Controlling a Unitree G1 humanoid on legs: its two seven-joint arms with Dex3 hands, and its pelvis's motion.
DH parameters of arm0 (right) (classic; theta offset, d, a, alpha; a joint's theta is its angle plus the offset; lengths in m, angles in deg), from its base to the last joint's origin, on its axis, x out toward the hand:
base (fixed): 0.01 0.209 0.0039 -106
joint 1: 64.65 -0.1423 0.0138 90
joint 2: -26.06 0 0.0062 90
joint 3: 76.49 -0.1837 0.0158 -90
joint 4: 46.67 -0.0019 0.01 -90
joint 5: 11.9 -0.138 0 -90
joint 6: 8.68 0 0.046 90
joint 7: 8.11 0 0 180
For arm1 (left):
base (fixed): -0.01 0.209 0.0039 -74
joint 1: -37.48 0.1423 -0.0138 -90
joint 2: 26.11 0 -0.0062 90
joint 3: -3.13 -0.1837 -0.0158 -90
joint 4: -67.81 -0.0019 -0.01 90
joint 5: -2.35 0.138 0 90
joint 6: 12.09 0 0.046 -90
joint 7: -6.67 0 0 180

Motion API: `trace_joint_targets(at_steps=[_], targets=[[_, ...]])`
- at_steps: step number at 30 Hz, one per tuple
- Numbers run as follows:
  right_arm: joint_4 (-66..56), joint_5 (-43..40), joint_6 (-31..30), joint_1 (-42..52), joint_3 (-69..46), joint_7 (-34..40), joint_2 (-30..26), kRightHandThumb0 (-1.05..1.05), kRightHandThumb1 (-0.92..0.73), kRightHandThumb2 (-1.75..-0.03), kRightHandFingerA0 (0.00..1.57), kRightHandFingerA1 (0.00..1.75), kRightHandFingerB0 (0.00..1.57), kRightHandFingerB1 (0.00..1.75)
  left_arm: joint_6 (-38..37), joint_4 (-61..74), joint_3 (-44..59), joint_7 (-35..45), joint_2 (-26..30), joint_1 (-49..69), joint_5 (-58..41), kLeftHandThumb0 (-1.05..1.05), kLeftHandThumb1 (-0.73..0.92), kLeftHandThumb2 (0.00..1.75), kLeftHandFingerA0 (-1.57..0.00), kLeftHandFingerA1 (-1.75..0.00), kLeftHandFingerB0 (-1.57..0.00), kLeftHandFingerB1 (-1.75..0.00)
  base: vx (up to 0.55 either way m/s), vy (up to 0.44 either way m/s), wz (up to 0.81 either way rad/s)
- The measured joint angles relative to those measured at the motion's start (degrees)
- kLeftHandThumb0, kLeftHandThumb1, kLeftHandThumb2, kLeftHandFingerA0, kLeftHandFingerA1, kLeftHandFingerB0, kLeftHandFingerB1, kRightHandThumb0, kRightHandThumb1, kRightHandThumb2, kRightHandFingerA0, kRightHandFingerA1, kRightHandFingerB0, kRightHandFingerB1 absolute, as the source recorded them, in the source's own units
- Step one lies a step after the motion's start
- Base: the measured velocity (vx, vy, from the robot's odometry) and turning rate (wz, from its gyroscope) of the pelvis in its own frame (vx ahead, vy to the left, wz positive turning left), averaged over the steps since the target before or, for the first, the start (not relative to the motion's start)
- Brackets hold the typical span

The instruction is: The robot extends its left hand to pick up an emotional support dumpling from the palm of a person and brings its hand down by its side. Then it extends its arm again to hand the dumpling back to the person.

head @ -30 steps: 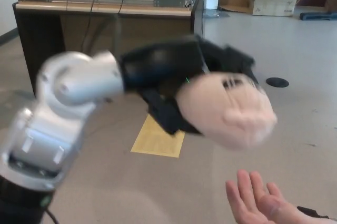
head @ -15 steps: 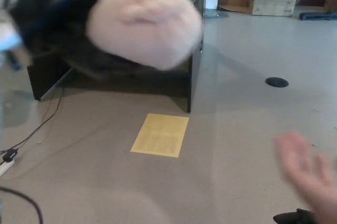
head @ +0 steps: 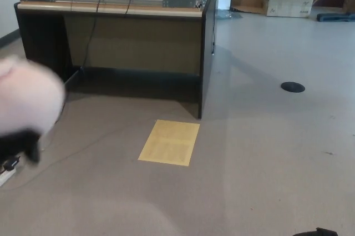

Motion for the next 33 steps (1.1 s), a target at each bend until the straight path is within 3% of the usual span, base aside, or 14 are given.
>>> trace_joint_targets(at_steps=[5, 6, 7, 8, 10, 14, 25, 33], targets=[[0.01, -0.52, 0.02, 0.01, -0.34, -0.05, 0.01, -0.41, -0.67, -0.63, 0.77, 0.49, 0.63, 0.44, -3.41, -11.22, 1.31, -0.38, -0.21, 8.06, -0.19, -0.09, 0.74, 0.7, -1.07, -1.16, -0.97, -0.75, 0.0, 0.0, 0.0], [0.01, -0.57, 0.02, 0.01, -0.34, -0.06, 0.01, -0.41, -0.67, -0.63, 0.77, 0.5, 0.63, 0.44, -4.28, -13.06, 1.32, -0.43, -0.21, 8.96, -0.19, -0.08, 0.76, 0.73, -1.02, -1.27, -0.93, -0.77, 0.0, 0.0, 0.0], [0.01, -0.59, 0.02, 0.01, -0.34, -0.07, 0.01, -0.41, -0.67, -0.63, 0.77, 0.5, 0.63, 0.44, -4.88, -14.12, 1.32, -0.46, -0.21, 9.51, -0.19, -0.08, 0.76, 0.73, -1.02, -1.27, -0.93, -0.77, 0.0, 0.0, 0.0], [0.01, -0.62, 0.02, -0.01, -0.34, -0.08, 0.01, -0.4, -0.66, -0.63, 0.77, 0.5, 0.64, 0.45, -5.8, -15.79, 1.33, -0.51, -0.19, 10.08, -0.2, 0.03, 0.8, 0.72, -0.94, -1.49, -0.84, -0.9, 0.0, 0.0, 0.0], [0.01, -0.64, 0.03, -0.04, -0.34, -0.08, 0.02, -0.38, -0.7, -0.61, 0.78, 0.48, 0.67, 0.44, -7.33, -19.13, 1.31, -0.68, -0.14, 10.83, -0.14, -0.07, 0.75, 0.7, -0.99, -1.41, -0.91, -0.81, 0.0, 0.0, 0.0], [0.03, -0.68, 0.05, -0.03, -0.37, -0.1, 0.02, -0.41, -0.71, -0.61, 0.78, 0.48, 0.67, 0.44, -11.09, -26.07, 0.94, -1.55, -0.14, 12.62, 0.24, -0.03, 0.75, 0.73, -1.0, -1.46, -0.87, -0.86, 0.0, 0.0, 0.0], [0.07, -0.99, 0.25, 0.35, -0.37, -0.11, 0.17, -0.42, -0.67, -0.64, 0.76, 0.5, 0.63, 0.45, -20.8, -41.22, -0.64, -4.3, 0.67, 14.23, 1.29, -0.05, 0.75, 0.73, -0.99, -1.4, -0.8, -0.87, 0.0, 0.0, 0.0], [-0.06, -1.58, 0.23, 1.57, -0.37, -0.12, 0.42, -0.42, -0.68, -0.63, 0.76, 0.49, 0.63, 0.44, -26.4, -46.4, -2.29, -6.21, 2.7, 14.04, 1.95, -0.02, 0.77, 0.75, -0.99, -1.43, -0.8, -0.89, 0.0, 0.0, 0.0]])
